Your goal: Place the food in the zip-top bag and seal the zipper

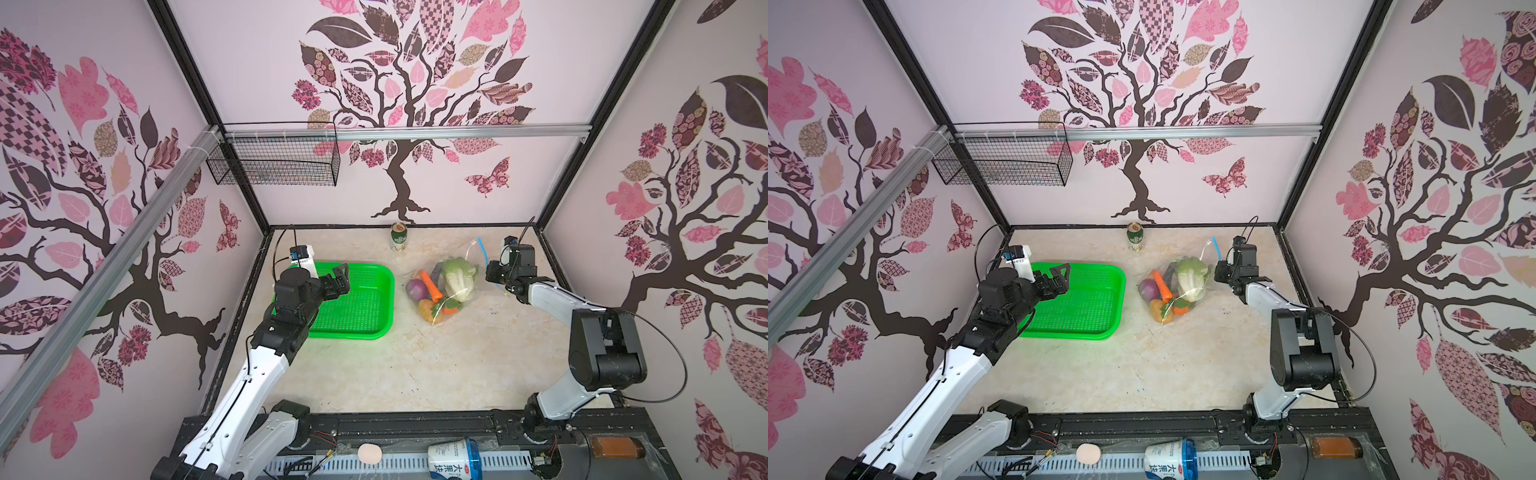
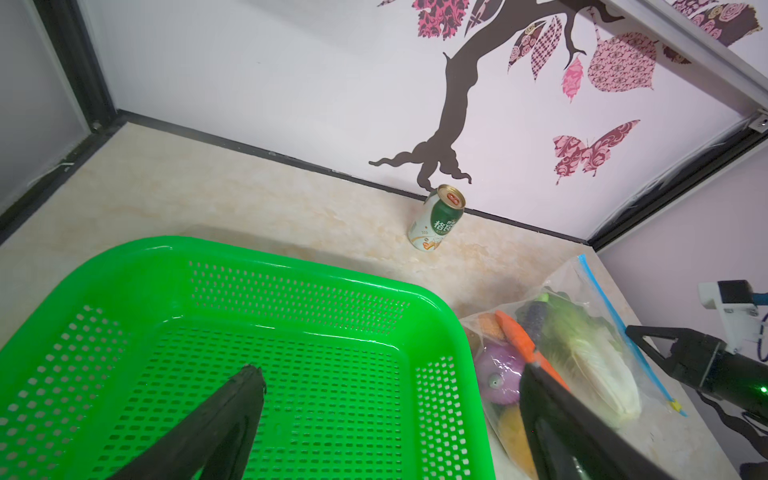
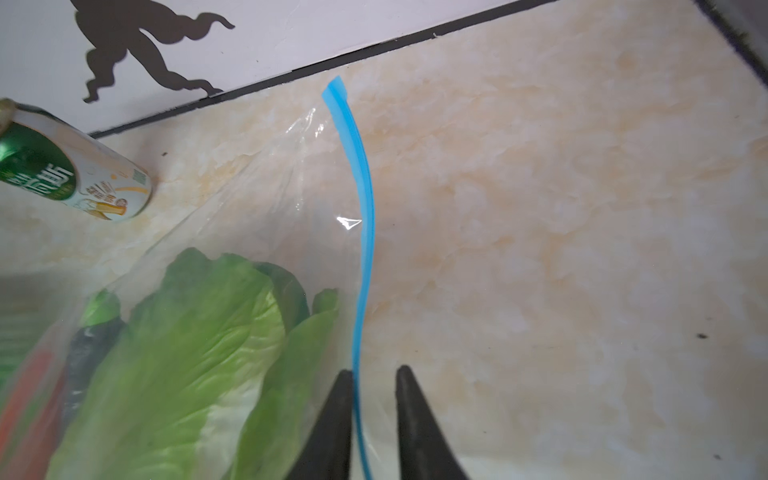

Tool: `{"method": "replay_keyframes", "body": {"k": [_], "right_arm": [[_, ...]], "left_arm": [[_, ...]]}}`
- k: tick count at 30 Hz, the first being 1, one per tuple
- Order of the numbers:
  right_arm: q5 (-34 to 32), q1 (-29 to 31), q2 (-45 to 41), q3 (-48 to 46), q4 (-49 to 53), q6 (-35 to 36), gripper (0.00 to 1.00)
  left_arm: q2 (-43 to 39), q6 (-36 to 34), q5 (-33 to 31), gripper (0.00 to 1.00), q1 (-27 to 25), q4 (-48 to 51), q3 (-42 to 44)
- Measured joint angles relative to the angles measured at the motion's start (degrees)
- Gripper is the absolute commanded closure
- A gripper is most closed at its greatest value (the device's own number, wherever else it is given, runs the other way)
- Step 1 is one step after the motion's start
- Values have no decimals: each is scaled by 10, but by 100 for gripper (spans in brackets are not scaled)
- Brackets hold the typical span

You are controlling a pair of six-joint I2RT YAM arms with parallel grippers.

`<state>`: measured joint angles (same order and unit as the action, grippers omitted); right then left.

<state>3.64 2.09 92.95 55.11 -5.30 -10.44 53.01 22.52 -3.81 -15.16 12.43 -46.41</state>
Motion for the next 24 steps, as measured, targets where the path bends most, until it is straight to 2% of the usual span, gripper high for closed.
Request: {"method": "replay_keyframes", "body": {"k": [5, 9, 12, 15, 20, 24], "right_arm": [[-26, 1, -25, 4, 0, 7, 19], [-23, 1, -95, -35, -12, -7, 8], [-22, 1, -151, -96, -49, -14, 5], [-25, 1, -181, -169, -101, -16, 3], [-32, 1, -162, -250, -188, -4, 0], [-29, 1, -121, -261, -244, 12, 1]], "left_arm": [[17, -16, 3, 2, 40, 17, 0], [36, -15, 37, 2, 125, 7, 6], [51, -13, 48, 2, 184, -16, 23], [74, -18, 56, 2, 211, -51, 44], [115, -63, 90, 2, 226, -122, 91], [139, -110, 121, 2, 226, -195, 132]]}}
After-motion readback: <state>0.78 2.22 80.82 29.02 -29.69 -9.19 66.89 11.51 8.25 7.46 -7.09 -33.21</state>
